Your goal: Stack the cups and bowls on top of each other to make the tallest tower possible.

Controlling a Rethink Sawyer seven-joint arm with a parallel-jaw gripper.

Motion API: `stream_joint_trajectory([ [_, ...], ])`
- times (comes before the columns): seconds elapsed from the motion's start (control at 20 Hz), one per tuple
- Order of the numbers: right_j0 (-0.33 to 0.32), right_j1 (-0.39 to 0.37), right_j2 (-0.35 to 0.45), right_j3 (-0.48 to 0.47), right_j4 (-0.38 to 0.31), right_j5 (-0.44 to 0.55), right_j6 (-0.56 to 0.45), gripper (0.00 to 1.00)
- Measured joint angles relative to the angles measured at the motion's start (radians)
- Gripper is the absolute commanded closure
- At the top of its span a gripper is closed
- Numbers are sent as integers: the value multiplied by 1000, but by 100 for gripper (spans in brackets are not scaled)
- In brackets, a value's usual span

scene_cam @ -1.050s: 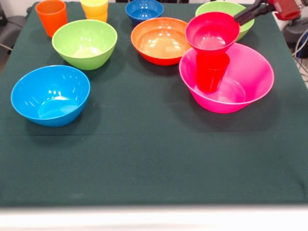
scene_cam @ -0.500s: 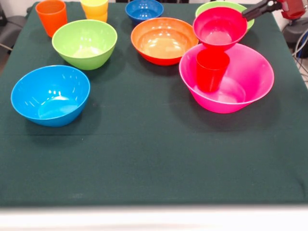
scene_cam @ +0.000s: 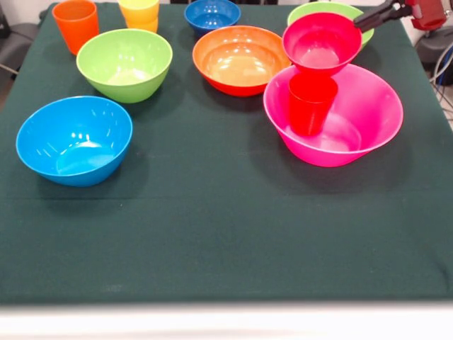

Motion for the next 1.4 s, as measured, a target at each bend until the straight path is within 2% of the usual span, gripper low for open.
stream_joint_trajectory([
  [0.95,0,18,0,-10,0,0,0,100],
  [1.0,0,18,0,-10,0,0,0,0],
  [1.4,0,18,0,-10,0,0,0,0],
])
